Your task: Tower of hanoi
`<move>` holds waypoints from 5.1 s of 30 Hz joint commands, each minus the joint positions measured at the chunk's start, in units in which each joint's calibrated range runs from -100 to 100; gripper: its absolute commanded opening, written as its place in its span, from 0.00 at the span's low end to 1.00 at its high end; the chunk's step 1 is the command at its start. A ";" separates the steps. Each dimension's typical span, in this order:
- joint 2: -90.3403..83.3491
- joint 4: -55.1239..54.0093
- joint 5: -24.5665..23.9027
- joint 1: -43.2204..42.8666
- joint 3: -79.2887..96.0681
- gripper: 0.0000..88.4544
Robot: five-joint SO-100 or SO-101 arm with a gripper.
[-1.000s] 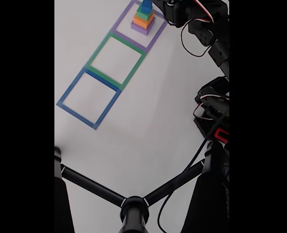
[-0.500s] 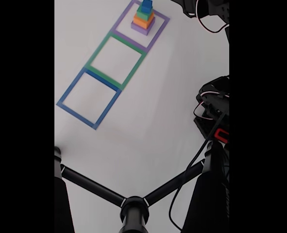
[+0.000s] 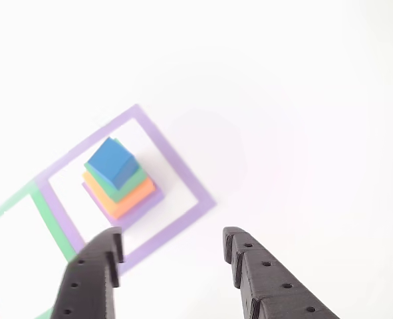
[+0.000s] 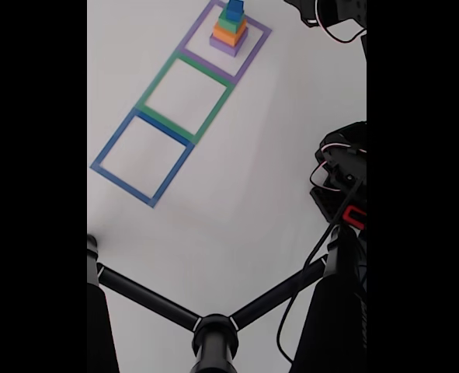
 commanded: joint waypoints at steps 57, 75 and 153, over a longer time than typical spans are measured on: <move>28.50 -102.82 0.59 -8.75 49.03 0.37; 31.08 -102.50 0.59 -6.54 46.76 0.36; 37.70 -104.60 0.59 -8.75 43.76 0.18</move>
